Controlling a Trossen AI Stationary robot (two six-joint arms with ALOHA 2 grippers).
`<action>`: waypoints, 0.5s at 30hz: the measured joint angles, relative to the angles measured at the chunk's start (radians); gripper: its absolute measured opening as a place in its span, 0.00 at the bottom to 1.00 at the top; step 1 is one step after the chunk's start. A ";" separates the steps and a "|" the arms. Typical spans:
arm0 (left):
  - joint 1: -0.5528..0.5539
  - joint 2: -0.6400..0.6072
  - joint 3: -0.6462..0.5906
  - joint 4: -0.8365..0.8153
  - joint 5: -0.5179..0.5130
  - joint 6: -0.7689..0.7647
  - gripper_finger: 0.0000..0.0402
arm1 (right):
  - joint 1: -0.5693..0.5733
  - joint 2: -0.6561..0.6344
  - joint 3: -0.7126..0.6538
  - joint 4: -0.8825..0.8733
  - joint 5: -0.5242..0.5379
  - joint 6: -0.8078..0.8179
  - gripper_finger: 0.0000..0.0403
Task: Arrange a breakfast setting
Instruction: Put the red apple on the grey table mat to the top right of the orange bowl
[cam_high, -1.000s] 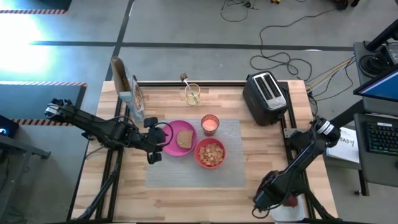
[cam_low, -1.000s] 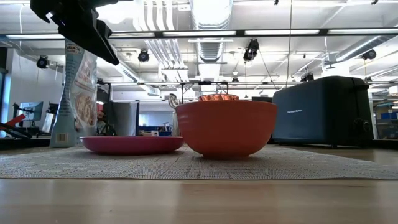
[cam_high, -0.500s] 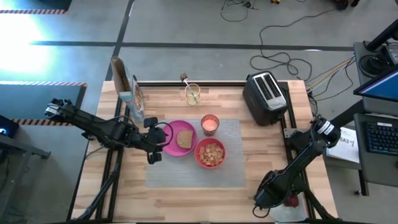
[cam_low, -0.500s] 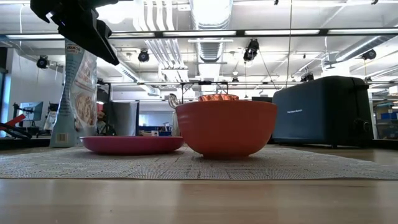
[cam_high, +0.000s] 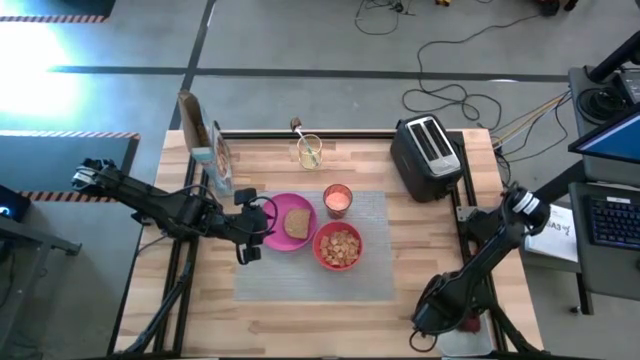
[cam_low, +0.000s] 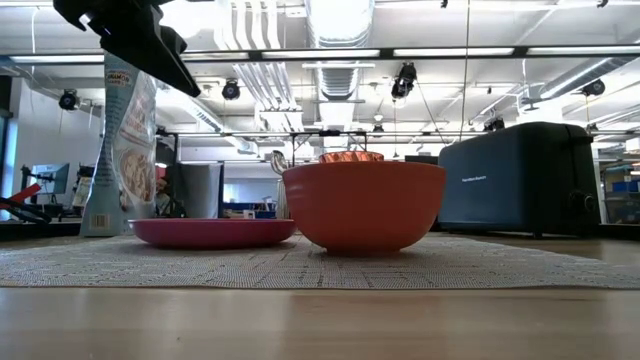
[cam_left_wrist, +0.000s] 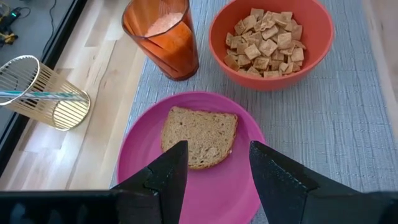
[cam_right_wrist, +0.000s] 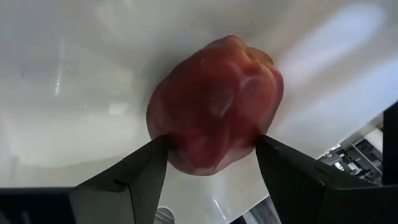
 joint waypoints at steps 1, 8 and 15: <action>0.000 0.000 0.000 0.000 0.004 0.000 0.39 | 0.000 -0.001 -0.012 0.023 -0.001 0.003 0.58; 0.000 0.000 0.000 0.001 0.006 0.001 0.39 | 0.000 0.000 -0.065 0.077 0.015 -0.021 0.58; 0.000 0.000 0.000 0.003 0.006 0.001 0.39 | 0.004 0.001 -0.065 0.061 0.120 -0.087 0.58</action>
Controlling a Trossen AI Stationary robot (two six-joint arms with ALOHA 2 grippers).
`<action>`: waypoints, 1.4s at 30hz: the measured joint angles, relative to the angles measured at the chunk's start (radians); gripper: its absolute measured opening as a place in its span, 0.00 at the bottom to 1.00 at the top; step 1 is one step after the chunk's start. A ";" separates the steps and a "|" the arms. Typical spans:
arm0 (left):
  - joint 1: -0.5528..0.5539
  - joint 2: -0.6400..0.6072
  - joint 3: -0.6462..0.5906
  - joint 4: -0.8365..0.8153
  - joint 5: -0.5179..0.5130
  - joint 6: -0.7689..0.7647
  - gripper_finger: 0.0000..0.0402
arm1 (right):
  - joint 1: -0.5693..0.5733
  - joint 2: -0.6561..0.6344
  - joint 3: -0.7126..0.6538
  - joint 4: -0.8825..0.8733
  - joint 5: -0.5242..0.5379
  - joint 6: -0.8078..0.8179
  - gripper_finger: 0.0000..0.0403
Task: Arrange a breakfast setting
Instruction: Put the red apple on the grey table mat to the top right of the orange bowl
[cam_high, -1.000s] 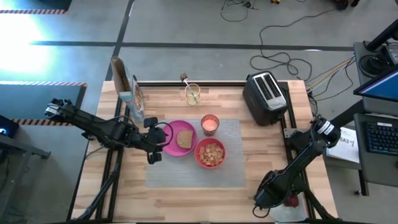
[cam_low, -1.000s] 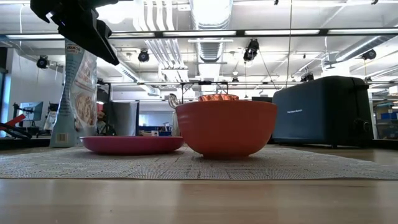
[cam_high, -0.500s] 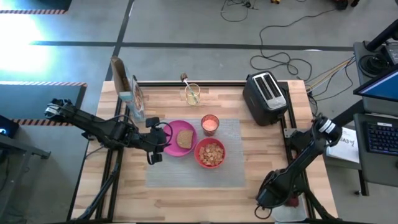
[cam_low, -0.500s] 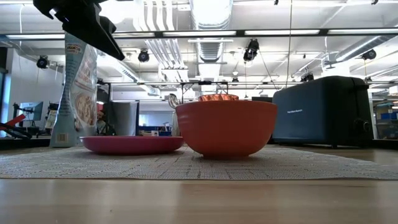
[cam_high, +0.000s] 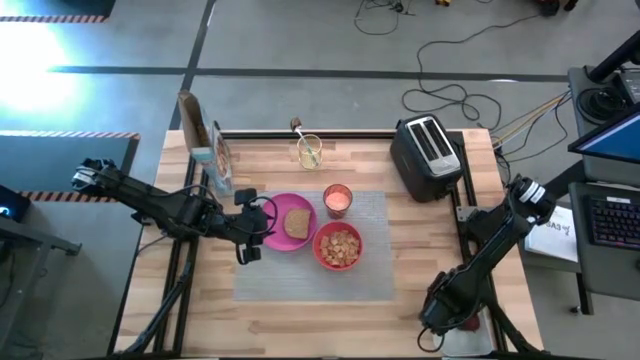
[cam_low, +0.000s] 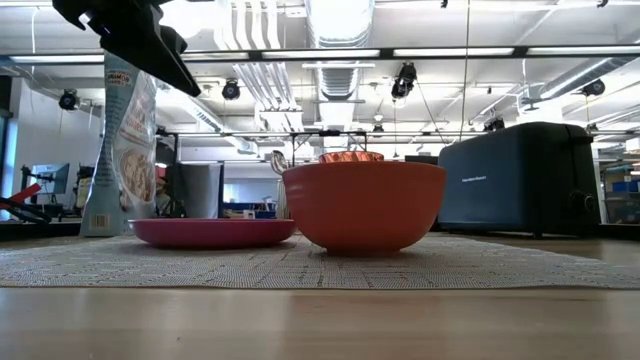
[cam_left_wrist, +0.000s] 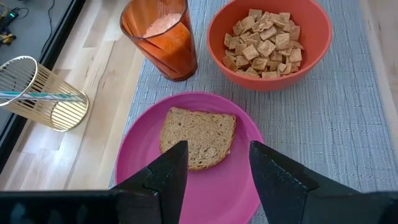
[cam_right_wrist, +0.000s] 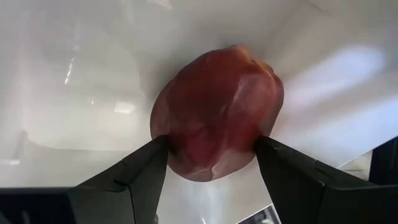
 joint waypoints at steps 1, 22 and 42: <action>0.000 0.000 0.000 0.000 0.000 0.000 0.39 | 0.000 0.001 0.000 -0.002 0.000 -0.015 0.58; -0.001 0.000 0.000 0.001 0.001 -0.003 0.39 | -0.003 0.000 -0.046 -0.009 0.056 -0.154 0.56; 0.000 0.000 0.000 0.001 0.001 -0.010 0.39 | -0.003 0.004 -0.021 -0.002 0.005 -0.278 0.30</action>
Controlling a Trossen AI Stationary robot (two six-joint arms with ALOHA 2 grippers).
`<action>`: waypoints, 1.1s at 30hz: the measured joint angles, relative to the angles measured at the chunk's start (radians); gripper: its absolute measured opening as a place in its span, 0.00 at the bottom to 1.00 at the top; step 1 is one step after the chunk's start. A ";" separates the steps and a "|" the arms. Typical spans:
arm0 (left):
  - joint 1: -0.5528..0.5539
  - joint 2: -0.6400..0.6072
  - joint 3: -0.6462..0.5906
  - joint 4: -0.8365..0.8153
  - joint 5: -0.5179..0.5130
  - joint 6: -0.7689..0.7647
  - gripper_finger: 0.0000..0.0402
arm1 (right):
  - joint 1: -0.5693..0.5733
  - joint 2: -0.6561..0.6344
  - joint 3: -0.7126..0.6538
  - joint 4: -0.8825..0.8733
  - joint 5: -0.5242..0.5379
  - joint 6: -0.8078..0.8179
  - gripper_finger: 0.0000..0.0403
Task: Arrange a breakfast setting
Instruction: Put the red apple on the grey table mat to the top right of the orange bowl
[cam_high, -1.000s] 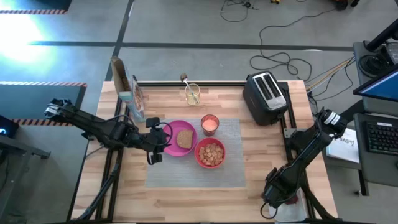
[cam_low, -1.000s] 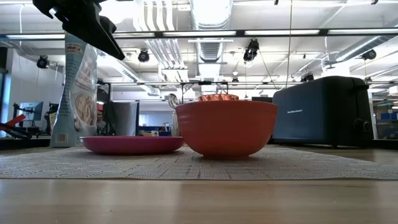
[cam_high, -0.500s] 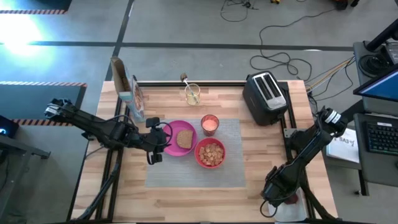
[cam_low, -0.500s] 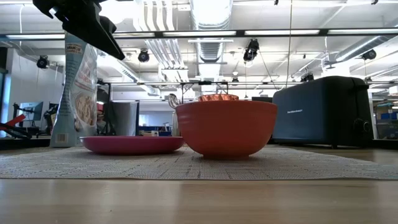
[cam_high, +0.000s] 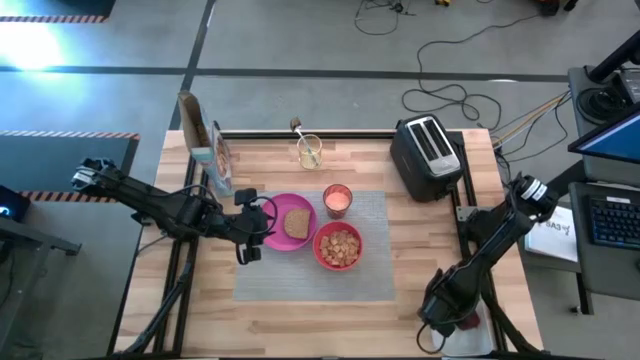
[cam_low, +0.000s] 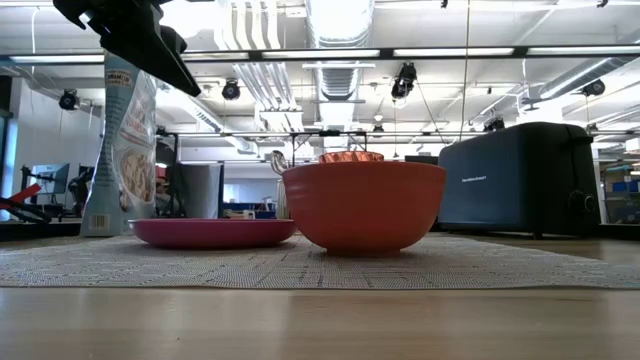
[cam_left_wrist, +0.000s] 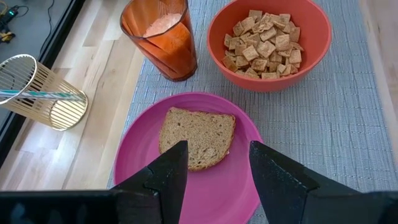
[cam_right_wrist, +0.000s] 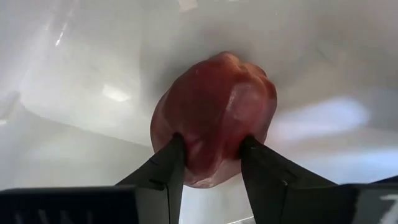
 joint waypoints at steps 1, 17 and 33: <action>0.000 0.000 0.000 0.000 0.000 -0.001 0.39 | 0.000 0.000 0.008 -0.002 0.001 -0.017 0.29; 0.000 0.000 0.000 0.002 0.000 -0.016 0.39 | 0.001 -0.101 0.224 -0.155 0.117 -0.055 0.25; 0.000 0.000 0.000 0.004 0.000 -0.020 0.39 | 0.001 -0.218 0.310 -0.322 0.309 0.078 0.02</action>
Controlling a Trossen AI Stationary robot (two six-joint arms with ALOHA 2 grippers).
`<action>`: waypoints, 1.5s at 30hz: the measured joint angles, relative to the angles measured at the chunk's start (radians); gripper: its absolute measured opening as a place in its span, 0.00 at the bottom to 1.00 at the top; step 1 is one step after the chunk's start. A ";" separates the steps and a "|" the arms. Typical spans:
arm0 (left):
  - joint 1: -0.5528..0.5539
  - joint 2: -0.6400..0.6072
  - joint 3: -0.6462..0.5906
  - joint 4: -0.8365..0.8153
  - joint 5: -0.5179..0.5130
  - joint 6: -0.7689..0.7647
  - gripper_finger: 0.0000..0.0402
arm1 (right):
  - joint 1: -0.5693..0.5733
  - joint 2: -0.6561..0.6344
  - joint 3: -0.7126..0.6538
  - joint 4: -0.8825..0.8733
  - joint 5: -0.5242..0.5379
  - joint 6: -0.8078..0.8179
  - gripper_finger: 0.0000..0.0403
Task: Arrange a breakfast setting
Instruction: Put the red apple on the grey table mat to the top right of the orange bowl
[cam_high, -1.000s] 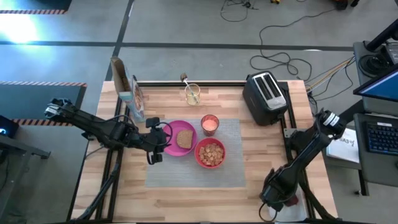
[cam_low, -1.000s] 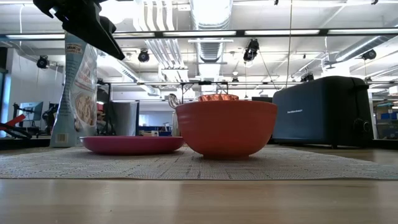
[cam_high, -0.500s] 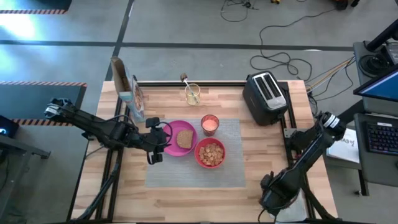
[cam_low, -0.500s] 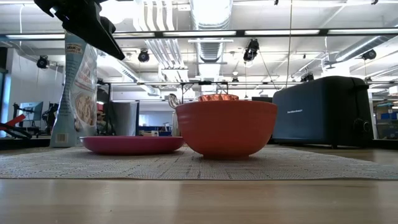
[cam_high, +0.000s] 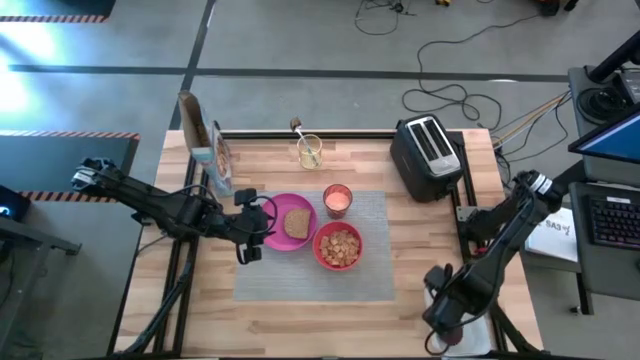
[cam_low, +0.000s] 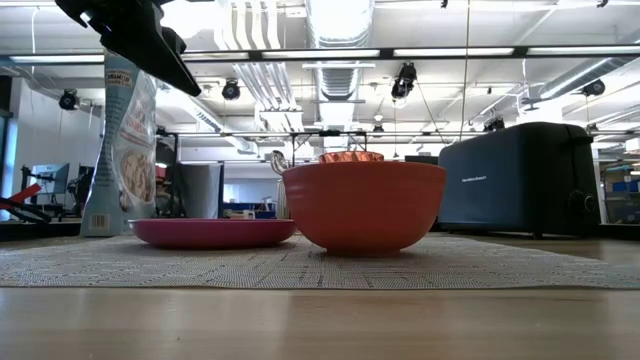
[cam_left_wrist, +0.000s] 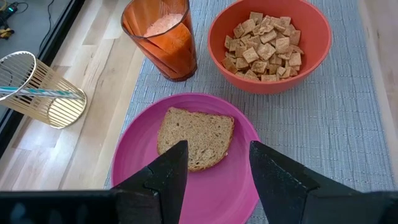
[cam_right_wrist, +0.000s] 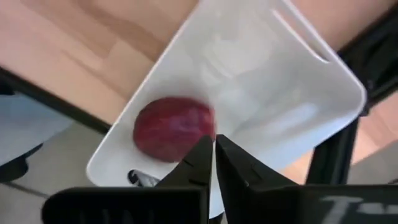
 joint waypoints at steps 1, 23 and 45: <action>0.000 0.000 0.000 0.000 0.000 0.000 0.39 | 0.000 0.005 0.000 -0.011 0.000 0.010 0.02; -0.001 0.000 -0.001 0.000 0.000 -0.016 0.39 | 0.000 0.045 -0.122 0.285 -0.089 0.006 0.41; 0.000 0.000 -0.001 0.024 0.000 -0.024 0.39 | 0.081 0.212 -0.119 0.384 -0.133 -0.134 0.58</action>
